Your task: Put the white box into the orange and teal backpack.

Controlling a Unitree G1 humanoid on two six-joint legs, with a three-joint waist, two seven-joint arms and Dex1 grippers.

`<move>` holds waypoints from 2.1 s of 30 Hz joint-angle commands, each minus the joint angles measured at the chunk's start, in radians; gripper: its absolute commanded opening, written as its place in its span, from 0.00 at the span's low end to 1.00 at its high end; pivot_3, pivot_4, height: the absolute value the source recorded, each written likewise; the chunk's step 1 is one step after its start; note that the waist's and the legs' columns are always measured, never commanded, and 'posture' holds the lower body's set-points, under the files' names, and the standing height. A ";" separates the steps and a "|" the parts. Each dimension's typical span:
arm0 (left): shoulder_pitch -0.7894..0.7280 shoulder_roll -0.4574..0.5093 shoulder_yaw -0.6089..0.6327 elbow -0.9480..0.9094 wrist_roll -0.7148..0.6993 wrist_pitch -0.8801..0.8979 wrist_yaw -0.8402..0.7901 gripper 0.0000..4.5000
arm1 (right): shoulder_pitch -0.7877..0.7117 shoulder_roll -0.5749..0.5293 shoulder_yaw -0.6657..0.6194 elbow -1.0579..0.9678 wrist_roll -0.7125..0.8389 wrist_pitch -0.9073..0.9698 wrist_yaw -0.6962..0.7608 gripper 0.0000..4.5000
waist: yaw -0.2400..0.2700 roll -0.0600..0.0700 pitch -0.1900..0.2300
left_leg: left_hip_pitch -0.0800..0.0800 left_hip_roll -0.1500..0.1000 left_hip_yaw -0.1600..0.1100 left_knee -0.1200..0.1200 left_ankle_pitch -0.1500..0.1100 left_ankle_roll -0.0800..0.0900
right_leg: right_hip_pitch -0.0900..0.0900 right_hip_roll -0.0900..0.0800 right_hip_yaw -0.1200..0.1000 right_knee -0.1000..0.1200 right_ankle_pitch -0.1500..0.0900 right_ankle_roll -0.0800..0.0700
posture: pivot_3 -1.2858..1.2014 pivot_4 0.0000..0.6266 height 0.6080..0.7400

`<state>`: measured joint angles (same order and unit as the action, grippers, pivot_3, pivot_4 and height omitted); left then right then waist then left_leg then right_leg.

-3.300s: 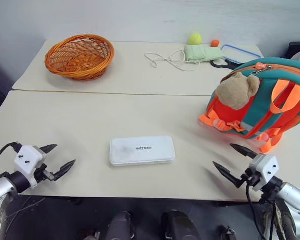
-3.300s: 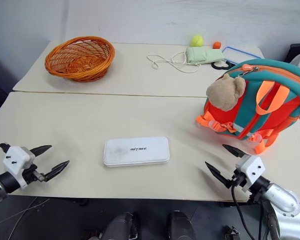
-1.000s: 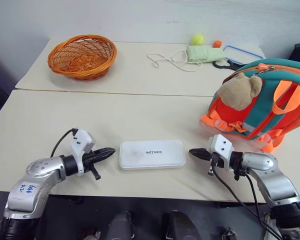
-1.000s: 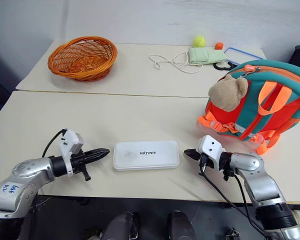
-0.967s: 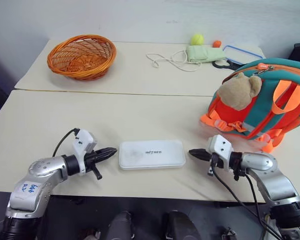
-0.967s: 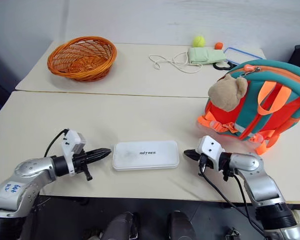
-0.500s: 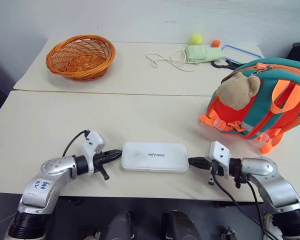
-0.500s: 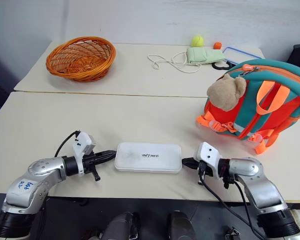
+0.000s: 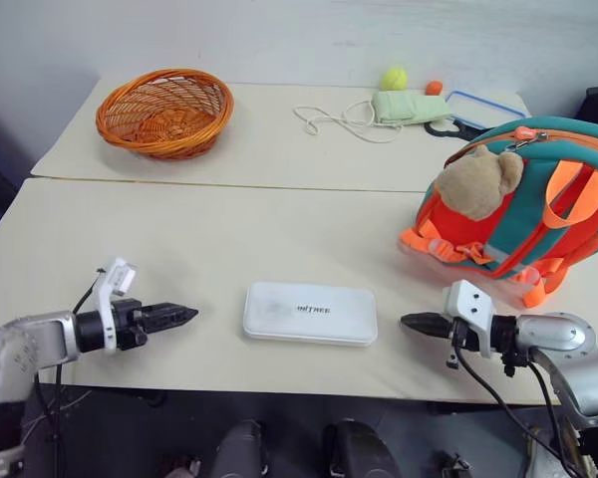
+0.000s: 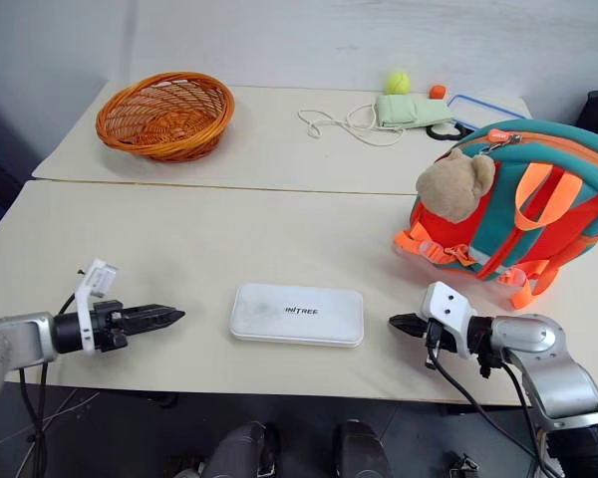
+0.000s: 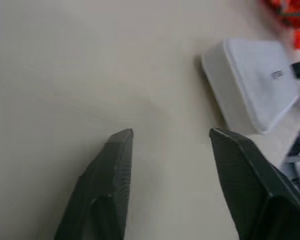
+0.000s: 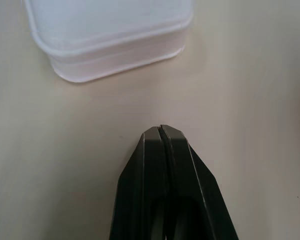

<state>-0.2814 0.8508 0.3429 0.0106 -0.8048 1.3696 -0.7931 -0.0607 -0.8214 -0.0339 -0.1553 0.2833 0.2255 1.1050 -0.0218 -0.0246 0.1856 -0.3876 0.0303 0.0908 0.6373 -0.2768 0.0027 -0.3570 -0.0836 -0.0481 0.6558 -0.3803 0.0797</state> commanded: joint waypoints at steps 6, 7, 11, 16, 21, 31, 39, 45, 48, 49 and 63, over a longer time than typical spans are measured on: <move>-0.221 -0.042 -0.193 0.191 -0.127 0.245 0.064 0.85 | -0.041 0.004 0.027 -0.010 0.001 0.001 0.013 0.00 | -0.004 0.000 0.000 | 0.000 0.000 0.001 0.001 0.000 0.000 | -0.001 0.000 0.001 0.001 0.000 0.000 | 0.52 0.24 1.00; -0.246 -0.055 -0.218 0.206 -0.150 0.245 0.089 0.85 | -0.045 0.006 0.038 -0.006 -0.012 -0.003 0.004 0.00 | -0.003 0.000 0.000 | 0.000 0.000 0.001 0.001 0.000 -0.001 | -0.001 0.000 0.001 0.001 0.000 0.000 | 0.52 0.24 1.00; -0.322 -0.117 -0.312 0.226 -0.213 0.245 0.186 0.85 | -0.064 0.021 0.082 0.010 -0.049 -0.006 -0.014 0.00 | -0.001 0.000 0.000 | -0.001 0.000 0.000 0.005 0.000 -0.001 | 0.000 0.001 0.001 0.003 0.000 0.000 | 0.52 0.24 1.00; -0.362 -0.185 -0.320 0.301 -0.238 0.245 0.246 0.85 | -0.095 0.056 0.135 0.015 -0.076 -0.011 -0.026 0.00 | 0.002 0.000 0.000 | -0.001 0.000 0.000 0.010 -0.001 0.000 | 0.002 0.000 0.001 0.004 0.000 0.000 | 0.52 0.24 1.00; -0.411 -0.240 -0.329 0.353 -0.281 0.245 0.291 0.85 | -0.140 0.097 0.169 0.037 -0.100 -0.024 -0.034 0.00 | 0.004 -0.001 -0.001 | -0.001 0.000 0.000 0.011 -0.001 0.000 | 0.002 0.000 0.000 0.004 0.000 0.000 | 0.52 0.24 1.00; -0.409 -0.291 -0.378 0.338 -0.392 0.245 0.315 0.46 | -0.132 0.113 0.183 0.021 -0.106 -0.078 -0.023 0.00 | 0.014 -0.001 -0.001 | -0.001 0.001 0.000 0.011 -0.001 0.000 | 0.001 0.001 0.000 0.004 0.000 0.000 | 0.52 0.24 1.00; -0.354 -0.329 -0.238 0.226 -0.476 0.241 0.348 0.28 | -0.047 0.097 0.042 -0.037 0.018 -0.050 -0.015 0.04 | 0.020 -0.002 -0.001 | -0.001 0.000 -0.001 0.011 -0.001 0.000 | 0.002 0.001 0.000 0.003 0.000 0.000 | 0.52 0.24 1.00; -0.145 -0.318 -0.040 -0.125 -0.447 -0.047 0.179 0.28 | 0.177 0.125 -0.297 -0.113 0.188 0.002 -0.139 0.42 | 0.018 -0.001 -0.001 | -0.003 0.001 -0.001 0.010 -0.001 0.000 | 0.001 0.001 0.000 0.002 0.000 0.000 | 0.52 0.24 1.00; -0.009 -0.231 -0.030 -0.267 -0.355 -0.212 -0.001 0.28 | 0.314 0.157 -0.466 -0.118 0.209 -0.037 -0.179 0.65 | 0.018 0.000 -0.001 | -0.003 0.001 0.000 0.009 -0.001 -0.001 | 0.002 0.003 0.000 0.000 0.000 0.000 | 0.52 0.24 1.00; 0.038 -0.213 -0.006 -0.292 -0.328 -0.283 -0.060 0.28 | 0.352 0.177 -0.538 -0.099 0.210 -0.060 -0.209 0.73 | 0.018 0.000 0.000 | -0.001 0.001 0.000 0.008 -0.001 -0.002 | 0.003 0.003 0.000 -0.001 0.000 0.000 | 0.52 0.24 1.00; 0.161 -0.182 0.003 -0.298 -0.247 -0.502 -0.207 0.28 | -0.017 0.080 -0.494 0.050 0.360 0.055 -0.198 1.00 | -0.007 0.004 0.001 | 0.001 0.003 0.001 0.006 -0.002 -0.001 | 0.003 0.004 0.002 -0.002 0.000 0.000 | 0.52 0.24 1.00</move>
<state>-0.1214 0.6614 0.3432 -0.2592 -1.0193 0.8635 -0.9811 -0.0536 -0.7230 -0.5764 -0.0640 0.6062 0.2352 0.8795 -0.0292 -0.0211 0.1864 -0.3872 0.0335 0.0917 0.6427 -0.2787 0.0021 -0.3540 -0.0799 -0.0465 0.6544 -0.3804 0.0793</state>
